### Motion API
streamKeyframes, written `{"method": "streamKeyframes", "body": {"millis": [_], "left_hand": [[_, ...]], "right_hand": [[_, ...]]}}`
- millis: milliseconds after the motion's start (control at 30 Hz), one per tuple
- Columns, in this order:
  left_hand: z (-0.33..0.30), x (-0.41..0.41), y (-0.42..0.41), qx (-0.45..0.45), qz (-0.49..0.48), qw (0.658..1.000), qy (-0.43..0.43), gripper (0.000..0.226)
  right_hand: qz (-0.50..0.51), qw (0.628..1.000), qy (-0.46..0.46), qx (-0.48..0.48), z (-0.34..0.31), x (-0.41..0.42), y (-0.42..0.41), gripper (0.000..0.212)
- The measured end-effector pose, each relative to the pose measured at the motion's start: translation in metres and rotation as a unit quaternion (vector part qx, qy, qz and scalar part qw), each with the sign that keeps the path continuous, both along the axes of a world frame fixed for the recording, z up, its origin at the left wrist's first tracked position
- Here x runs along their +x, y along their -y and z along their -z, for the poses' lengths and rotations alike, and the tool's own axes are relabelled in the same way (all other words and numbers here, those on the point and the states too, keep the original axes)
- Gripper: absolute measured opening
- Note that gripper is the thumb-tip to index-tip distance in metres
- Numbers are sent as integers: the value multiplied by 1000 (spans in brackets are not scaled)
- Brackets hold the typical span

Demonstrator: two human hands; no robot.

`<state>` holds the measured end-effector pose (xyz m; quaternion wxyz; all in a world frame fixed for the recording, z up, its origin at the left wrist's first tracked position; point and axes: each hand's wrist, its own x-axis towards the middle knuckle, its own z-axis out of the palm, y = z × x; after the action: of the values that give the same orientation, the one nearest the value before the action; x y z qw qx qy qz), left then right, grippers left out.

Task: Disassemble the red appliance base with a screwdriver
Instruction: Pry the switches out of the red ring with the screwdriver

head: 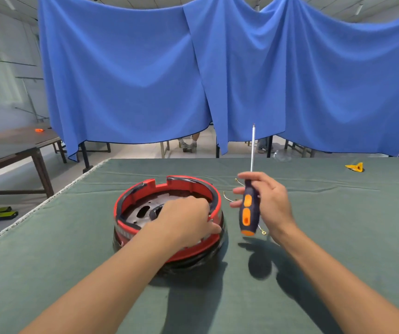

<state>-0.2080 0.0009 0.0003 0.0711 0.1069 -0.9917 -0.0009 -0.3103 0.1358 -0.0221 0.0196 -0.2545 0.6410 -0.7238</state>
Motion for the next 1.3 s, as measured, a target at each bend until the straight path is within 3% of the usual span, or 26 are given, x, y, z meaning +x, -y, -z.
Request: {"method": "streamKeyframes", "body": {"millis": [100,233,333,433,567,700,933,1033,1200,1300], "left_hand": [[11,3,24,-39,-6,998,-55,36],[33,11,48,-55,16,976,-209,34],[42,10,54,-68,21,960,-272,24],[44,8,55,-75,21,961,-267,22],[41,14,49,-108,-55,965,-234,33],[49,15,34,-60,-160,957,-235,31],[57,10,49,45,-105,954,-278,33],[59,7,56,32,-97,948,-301,37],[67,9,48,-3,-167,942,-292,42],[70,12,44,28,-198,944,-262,45]], "right_hand": [[-12,999,-2,-39,-9,-2,13,37],[91,967,-196,134,-1,-6,27,32],[143,945,-264,132,1,-8,32,28],[167,947,-258,94,-7,-10,37,19],[219,947,-228,58,-25,-10,42,49],[260,933,-250,-1,-50,-6,46,60],[215,939,-263,52,-71,3,50,38],[200,943,-265,37,-73,7,49,38],[198,943,-267,-10,-80,21,47,31],[202,941,-271,-34,-87,33,46,30]]}}
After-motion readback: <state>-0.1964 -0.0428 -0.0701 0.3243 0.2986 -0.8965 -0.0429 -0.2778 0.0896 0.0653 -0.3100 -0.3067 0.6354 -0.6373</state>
